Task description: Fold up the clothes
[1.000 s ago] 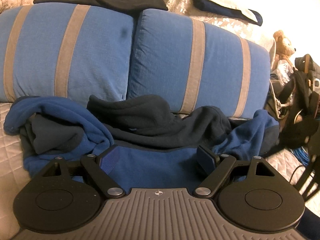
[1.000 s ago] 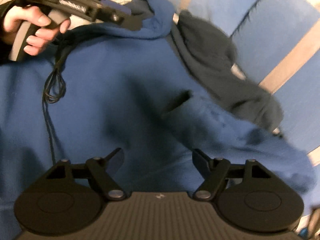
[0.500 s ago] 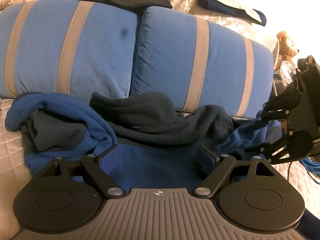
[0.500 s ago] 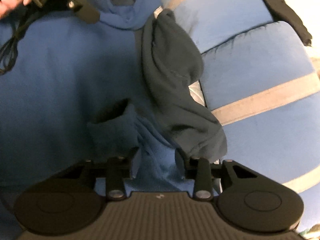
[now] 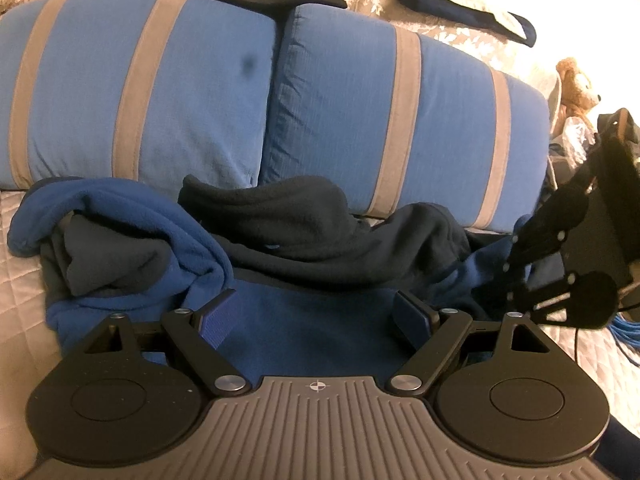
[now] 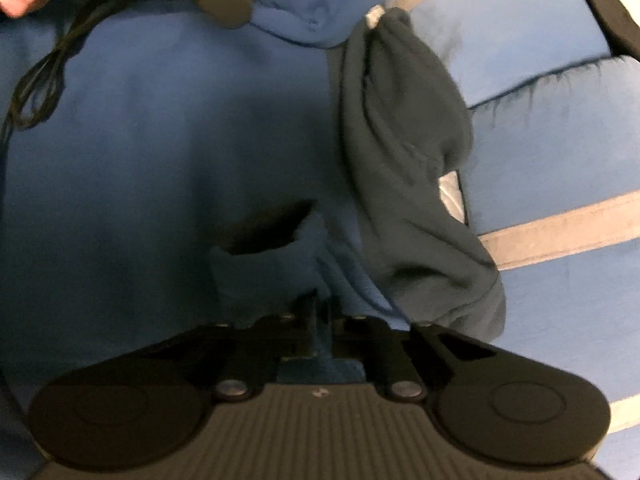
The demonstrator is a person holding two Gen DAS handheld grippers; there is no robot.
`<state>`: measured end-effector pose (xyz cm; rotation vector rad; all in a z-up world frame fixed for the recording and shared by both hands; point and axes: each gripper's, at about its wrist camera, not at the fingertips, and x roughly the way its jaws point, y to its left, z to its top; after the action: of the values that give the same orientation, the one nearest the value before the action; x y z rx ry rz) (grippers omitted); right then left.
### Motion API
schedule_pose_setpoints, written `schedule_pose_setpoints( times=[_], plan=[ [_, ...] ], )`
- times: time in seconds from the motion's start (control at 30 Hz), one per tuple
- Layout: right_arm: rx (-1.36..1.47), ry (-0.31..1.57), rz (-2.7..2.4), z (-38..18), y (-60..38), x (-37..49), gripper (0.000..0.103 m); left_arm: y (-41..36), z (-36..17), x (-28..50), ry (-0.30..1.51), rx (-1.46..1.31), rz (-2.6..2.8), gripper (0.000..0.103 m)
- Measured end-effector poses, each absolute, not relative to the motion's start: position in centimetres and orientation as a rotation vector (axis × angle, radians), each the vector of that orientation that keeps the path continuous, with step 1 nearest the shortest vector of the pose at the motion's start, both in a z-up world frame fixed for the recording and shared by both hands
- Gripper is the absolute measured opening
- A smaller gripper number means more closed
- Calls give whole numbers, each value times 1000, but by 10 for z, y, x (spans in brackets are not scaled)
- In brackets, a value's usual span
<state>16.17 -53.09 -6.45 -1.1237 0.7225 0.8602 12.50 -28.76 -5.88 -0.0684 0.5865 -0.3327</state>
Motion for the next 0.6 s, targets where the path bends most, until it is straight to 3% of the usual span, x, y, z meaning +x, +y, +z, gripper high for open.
schedule_pose_setpoints(
  times=[0.33, 0.6],
  plan=[
    [-578, 537, 483, 25, -590, 190, 2, -289, -60, 123, 588, -41, -322, 84],
    [-15, 354, -42, 102, -788, 176, 1, -287, -59, 120, 566, -37, -311, 84]
  ],
)
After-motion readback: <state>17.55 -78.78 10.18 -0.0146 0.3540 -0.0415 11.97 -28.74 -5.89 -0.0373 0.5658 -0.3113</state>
